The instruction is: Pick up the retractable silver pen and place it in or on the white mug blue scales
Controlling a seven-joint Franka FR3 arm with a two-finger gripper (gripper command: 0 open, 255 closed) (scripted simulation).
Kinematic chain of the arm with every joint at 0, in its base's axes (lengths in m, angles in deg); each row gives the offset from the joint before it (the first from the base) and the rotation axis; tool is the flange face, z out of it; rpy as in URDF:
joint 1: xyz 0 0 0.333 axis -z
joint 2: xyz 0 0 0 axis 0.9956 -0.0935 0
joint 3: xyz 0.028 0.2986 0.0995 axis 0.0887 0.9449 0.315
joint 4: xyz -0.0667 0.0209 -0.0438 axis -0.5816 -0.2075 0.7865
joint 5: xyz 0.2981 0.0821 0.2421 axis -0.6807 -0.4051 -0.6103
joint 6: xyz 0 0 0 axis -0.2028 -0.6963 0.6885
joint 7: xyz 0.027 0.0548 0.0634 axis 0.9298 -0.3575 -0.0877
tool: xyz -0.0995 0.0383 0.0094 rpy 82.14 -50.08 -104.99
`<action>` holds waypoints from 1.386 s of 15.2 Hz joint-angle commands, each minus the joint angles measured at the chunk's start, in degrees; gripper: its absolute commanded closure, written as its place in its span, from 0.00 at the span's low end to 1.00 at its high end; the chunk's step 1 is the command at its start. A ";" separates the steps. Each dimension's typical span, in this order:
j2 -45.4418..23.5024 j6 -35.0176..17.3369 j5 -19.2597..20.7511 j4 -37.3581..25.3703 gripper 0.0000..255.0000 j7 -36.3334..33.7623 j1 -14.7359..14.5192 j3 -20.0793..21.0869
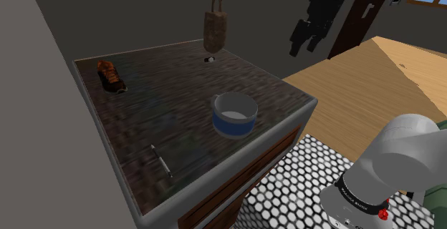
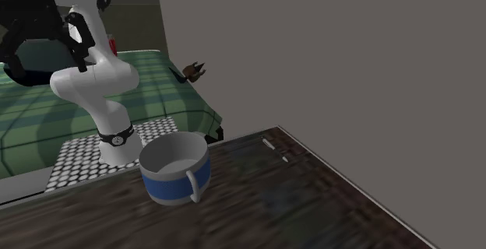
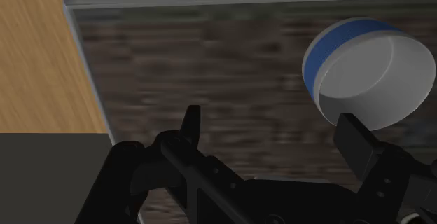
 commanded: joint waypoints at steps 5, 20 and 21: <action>-2.30 -3.73 -2.66 2.08 0.00 -4.10 -1.75 3.80; -19.55 -18.72 -9.43 0.98 0.00 -19.05 -7.39 18.12; -21.13 -19.67 -9.52 0.40 0.00 -20.09 -7.65 19.06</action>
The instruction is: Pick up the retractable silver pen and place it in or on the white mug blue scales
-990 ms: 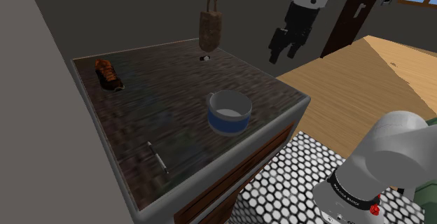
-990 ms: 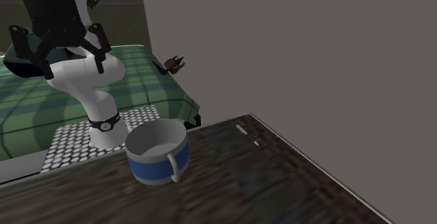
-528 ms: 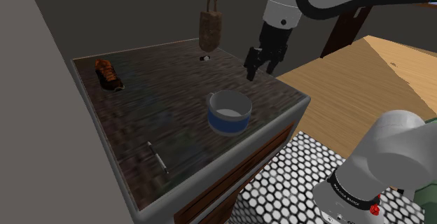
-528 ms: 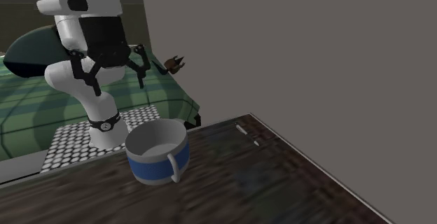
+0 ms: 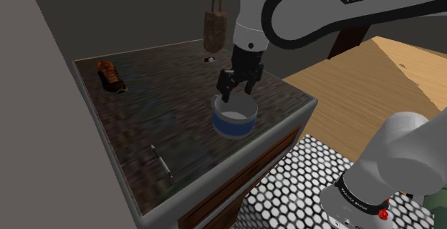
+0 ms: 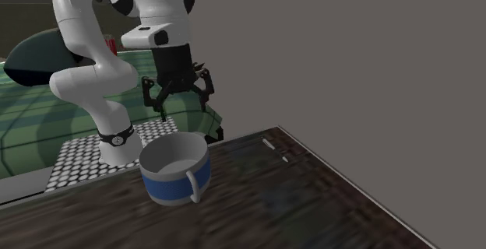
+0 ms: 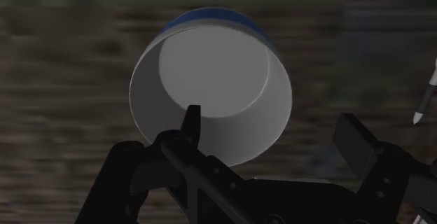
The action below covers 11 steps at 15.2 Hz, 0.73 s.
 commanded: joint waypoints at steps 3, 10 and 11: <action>-6.22 -3.27 0.03 -2.80 0.00 -4.21 -0.97 3.58; -19.34 -8.50 3.52 -9.94 0.00 -12.78 -2.72 9.25; -21.38 -9.06 4.38 -11.21 0.00 -14.12 -3.08 9.88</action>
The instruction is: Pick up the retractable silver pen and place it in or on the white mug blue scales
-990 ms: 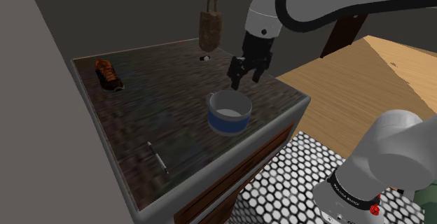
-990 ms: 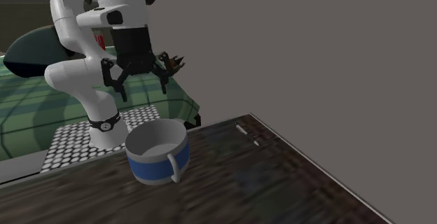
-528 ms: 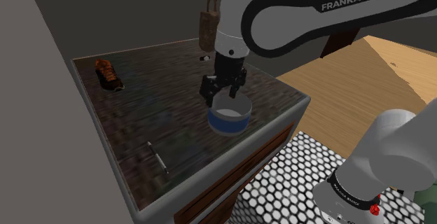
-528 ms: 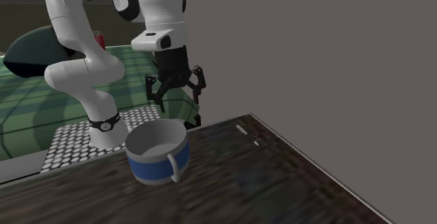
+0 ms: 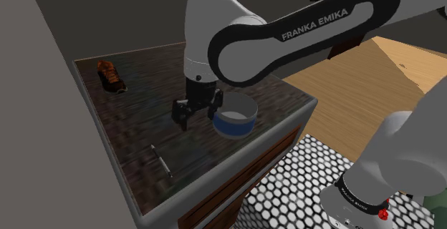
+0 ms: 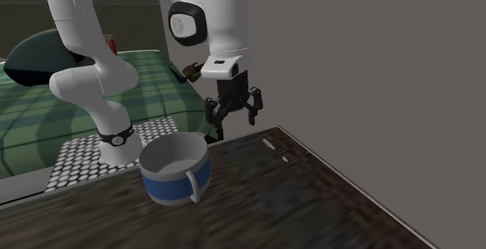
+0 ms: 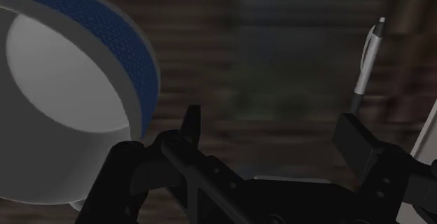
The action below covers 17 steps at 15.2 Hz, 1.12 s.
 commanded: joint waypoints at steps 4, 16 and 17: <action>-10.19 -2.10 4.77 -6.97 0.00 -6.80 -2.48 2.46; -23.59 -7.03 11.93 -13.79 0.00 -13.98 -7.46 2.03; -23.87 -7.37 12.10 -13.69 0.00 -14.09 -7.55 1.94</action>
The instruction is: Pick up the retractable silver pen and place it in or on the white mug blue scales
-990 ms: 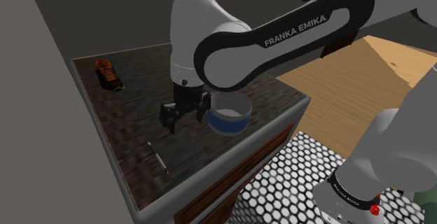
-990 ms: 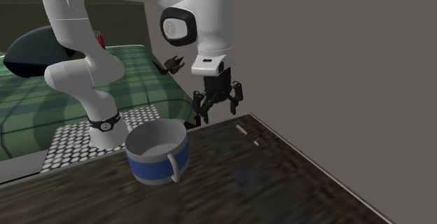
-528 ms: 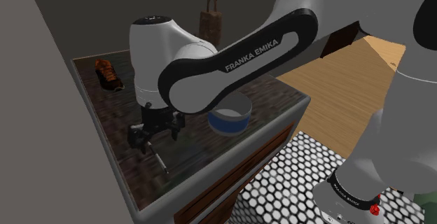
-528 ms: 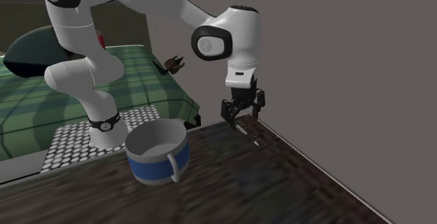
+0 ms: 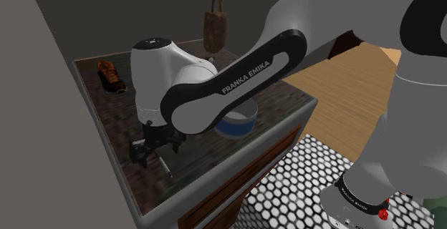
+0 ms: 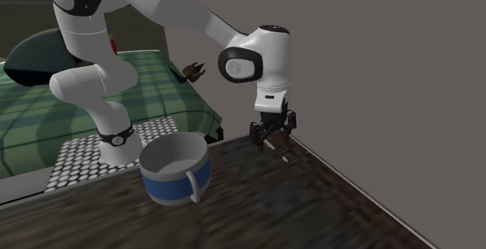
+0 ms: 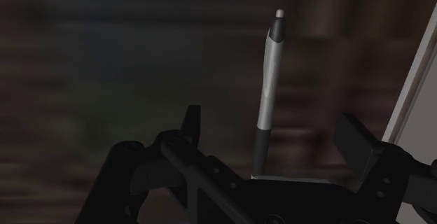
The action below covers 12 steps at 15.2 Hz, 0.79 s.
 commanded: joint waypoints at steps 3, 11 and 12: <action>-0.43 -0.49 0.27 0.08 0.00 -0.13 -0.10 -0.13; -0.36 -0.54 0.24 0.19 1.00 -0.14 -0.10 -0.12; -0.40 -0.50 0.26 0.13 1.00 -0.13 -0.10 -0.12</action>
